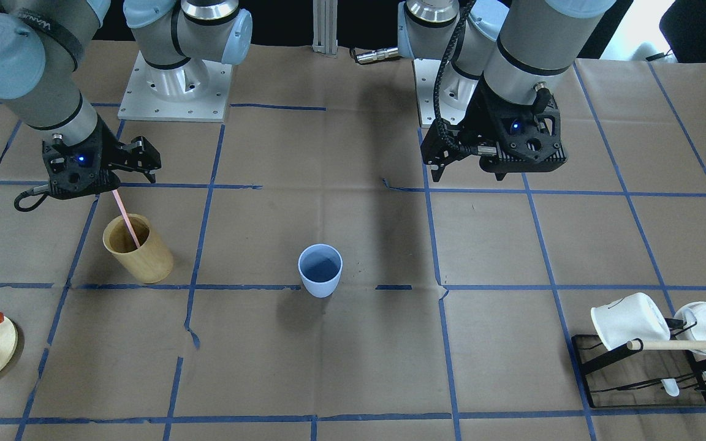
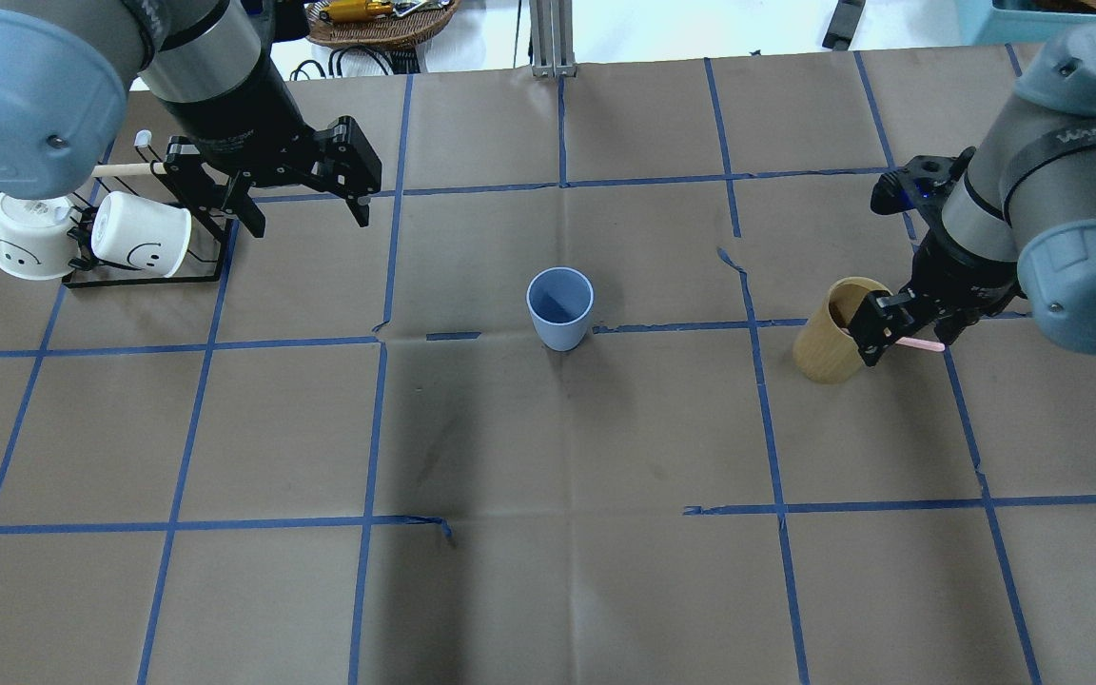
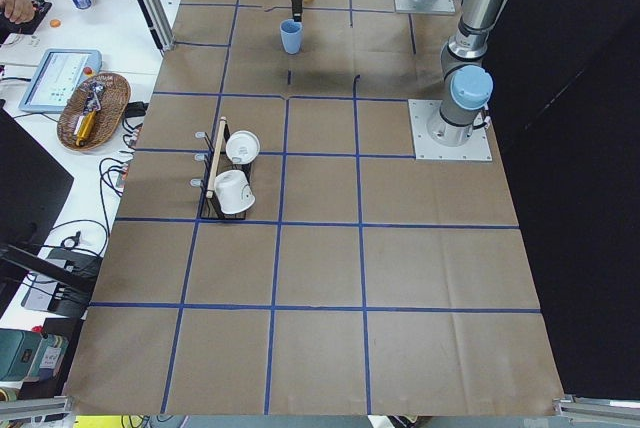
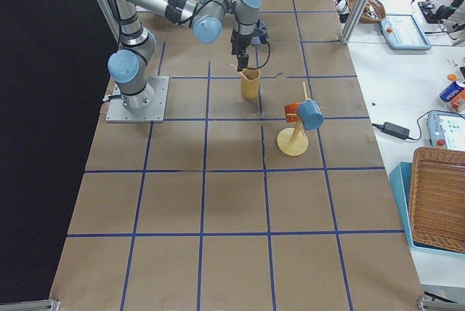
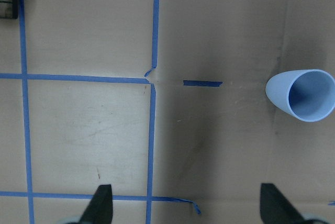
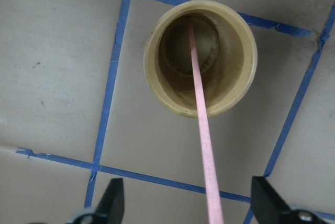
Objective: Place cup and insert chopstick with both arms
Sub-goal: 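Release the blue cup and raise the left gripper while the right gripper descends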
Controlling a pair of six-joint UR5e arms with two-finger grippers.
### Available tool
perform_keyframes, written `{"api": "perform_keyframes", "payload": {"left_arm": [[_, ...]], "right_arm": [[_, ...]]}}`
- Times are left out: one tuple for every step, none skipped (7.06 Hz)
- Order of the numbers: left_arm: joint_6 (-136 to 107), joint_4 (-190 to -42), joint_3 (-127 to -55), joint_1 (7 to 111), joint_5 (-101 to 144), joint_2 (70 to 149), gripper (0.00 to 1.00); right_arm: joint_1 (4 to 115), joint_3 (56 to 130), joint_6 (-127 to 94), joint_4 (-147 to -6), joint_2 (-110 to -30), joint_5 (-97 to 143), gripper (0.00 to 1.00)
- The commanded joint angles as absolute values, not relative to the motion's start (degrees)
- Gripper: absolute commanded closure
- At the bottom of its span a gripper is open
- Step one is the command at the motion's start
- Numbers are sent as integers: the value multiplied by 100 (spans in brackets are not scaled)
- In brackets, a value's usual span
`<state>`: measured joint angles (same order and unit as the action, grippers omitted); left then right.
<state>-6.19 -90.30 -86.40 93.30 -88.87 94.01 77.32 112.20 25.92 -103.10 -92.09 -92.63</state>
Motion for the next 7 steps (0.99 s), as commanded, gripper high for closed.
{"api": "perform_keyframes", "payload": {"left_arm": [[-598,-9070,-8675,9334,-8895,9361,0],[-606,-9149,-8675,9325,-8895,9326,0],[-598,-9202,-8675,9334,-8895,9308,0],[-598,-9211,-8675,9334,-8895,9308,0],[-598,-9298,-8684,9325,-8895,9282,0],[-598,-9281,-8675,9325,-8886,9290,0],[-606,-9273,-8675,9334,-8877,9290,0]], "right_arm": [[7620,11232,2654,-10283,-9228,-9378,51],[7620,11232,2646,-10283,-9229,-9378,63],[7638,11232,2646,-10292,-9229,-9369,76],[7638,11232,2628,-10292,-9229,-9360,84],[7638,11189,2628,-10214,-9220,-9360,95],[7638,11136,2628,-10195,-9237,-9360,96],[7638,10979,2611,-10143,-9246,-9360,96]]}}
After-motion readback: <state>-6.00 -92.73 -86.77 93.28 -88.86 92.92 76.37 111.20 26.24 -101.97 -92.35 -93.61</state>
